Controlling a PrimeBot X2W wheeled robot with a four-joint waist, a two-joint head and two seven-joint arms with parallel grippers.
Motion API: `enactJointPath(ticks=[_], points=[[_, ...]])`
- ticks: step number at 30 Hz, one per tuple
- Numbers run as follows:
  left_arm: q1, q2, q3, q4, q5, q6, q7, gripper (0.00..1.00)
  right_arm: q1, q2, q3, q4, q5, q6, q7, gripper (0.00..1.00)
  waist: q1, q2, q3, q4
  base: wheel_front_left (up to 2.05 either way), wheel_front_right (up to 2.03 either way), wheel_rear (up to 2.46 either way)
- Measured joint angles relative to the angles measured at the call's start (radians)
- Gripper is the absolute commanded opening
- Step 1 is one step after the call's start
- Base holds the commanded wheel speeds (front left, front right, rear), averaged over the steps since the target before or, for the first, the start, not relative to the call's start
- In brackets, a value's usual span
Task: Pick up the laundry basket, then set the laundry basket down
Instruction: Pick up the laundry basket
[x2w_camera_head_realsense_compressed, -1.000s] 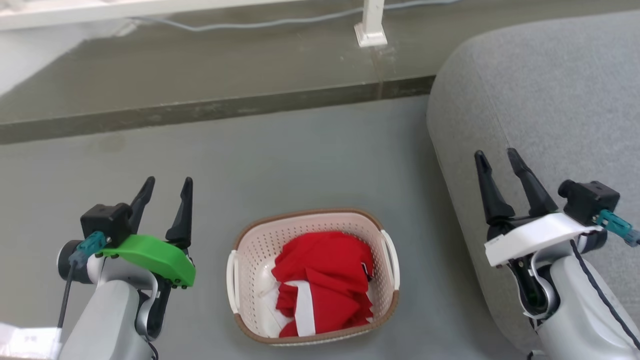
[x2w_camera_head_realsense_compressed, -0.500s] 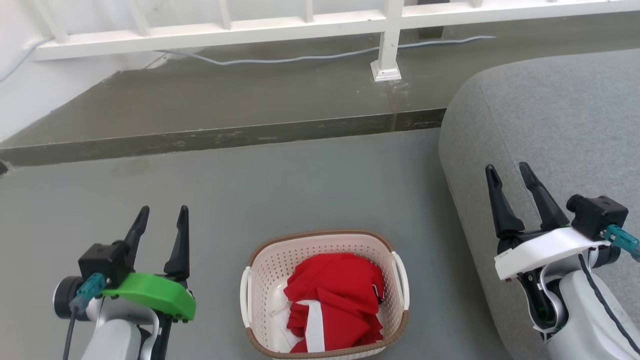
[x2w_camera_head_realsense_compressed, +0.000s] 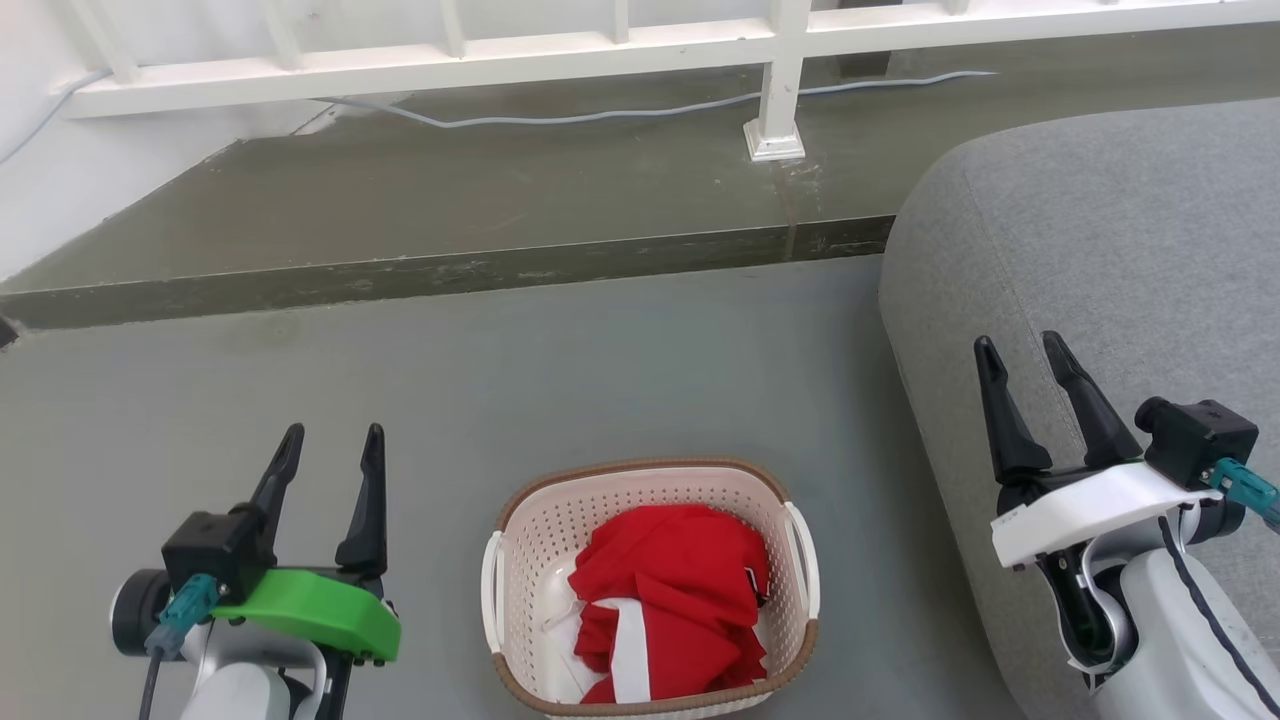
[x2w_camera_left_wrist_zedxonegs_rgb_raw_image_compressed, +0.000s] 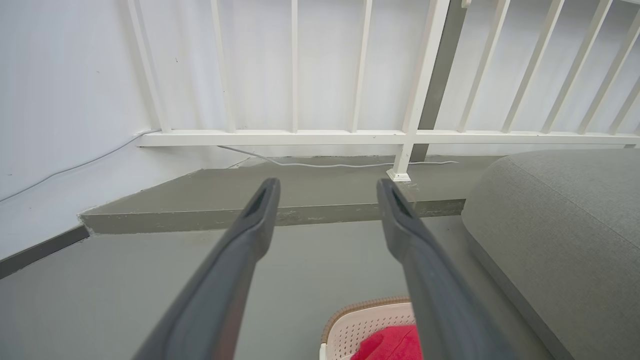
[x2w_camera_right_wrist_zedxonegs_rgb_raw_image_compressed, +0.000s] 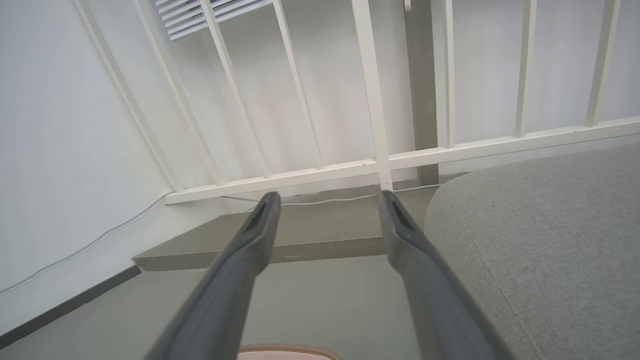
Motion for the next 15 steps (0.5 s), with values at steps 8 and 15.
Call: enactJointPath(ticks=[8,15], points=[[0.035,-0.009,0.018,-0.017,0.009,-0.001,0.000,1.00,0.016,0.010,0.000,-0.001,-0.007,0.000,0.000,1.00,0.0000,0.0000,0.002,-0.002,0.00,0.00,0.00],[0.037,-0.013,0.024,-0.029,0.014,-0.003,0.000,1.00,0.017,0.011,0.003,-0.002,-0.007,0.000,0.000,1.00,0.0000,0.0000,0.006,-0.005,0.00,0.00,0.00]])
